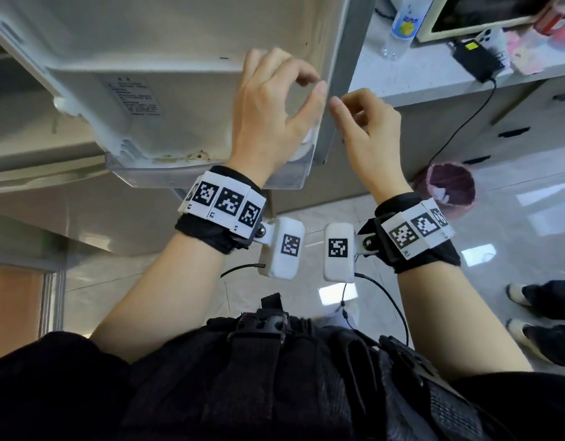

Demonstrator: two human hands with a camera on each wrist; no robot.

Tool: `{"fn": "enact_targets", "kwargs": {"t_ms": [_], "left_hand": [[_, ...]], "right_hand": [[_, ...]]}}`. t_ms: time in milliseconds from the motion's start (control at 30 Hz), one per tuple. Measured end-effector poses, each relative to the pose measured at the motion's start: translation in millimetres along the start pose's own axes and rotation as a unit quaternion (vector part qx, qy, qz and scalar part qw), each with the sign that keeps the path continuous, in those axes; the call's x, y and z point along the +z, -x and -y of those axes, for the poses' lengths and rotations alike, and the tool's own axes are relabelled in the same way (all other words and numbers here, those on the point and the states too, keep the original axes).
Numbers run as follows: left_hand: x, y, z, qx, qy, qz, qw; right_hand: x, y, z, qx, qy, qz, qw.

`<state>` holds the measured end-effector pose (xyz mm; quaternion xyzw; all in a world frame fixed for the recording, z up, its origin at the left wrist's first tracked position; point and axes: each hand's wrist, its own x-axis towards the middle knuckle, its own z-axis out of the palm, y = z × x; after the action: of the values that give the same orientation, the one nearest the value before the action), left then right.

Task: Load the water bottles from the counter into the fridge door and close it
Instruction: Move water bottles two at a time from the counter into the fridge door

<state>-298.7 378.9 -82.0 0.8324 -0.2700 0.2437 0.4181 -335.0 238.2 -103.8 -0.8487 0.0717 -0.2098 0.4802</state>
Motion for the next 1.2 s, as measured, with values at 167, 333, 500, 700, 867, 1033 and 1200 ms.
{"fn": "enact_targets", "kwargs": {"t_ms": [167,333,500,700,867,1033,1200], "left_hand": [[46,-18,-42,0.012,0.024,0.009,1.000],[113,-30,-81,-0.038,0.034,0.050,0.997],[179,-43,-113,-0.096,0.055,0.079,0.991],[229,-59,-128,-0.141,0.051,0.112,0.982],[251,-85,-112,-0.200,0.024,0.092,0.975],[277,-135,-71,-0.260,0.006,0.010,0.966],[296,-195,-29,-0.287,-0.080,-0.083,0.951]], "right_hand": [[-49,-18,-20,-0.005,-0.012,0.074,0.997],[-116,-39,-58,0.004,0.004,0.117,0.993],[-175,-62,-103,0.007,0.012,0.135,0.991],[-208,-89,-138,0.011,0.014,0.143,0.990],[-207,-130,-157,0.024,0.011,0.132,0.991],[-198,-191,-176,0.029,0.023,0.121,0.992],[-188,-265,-190,0.034,0.039,0.126,0.991]]}}
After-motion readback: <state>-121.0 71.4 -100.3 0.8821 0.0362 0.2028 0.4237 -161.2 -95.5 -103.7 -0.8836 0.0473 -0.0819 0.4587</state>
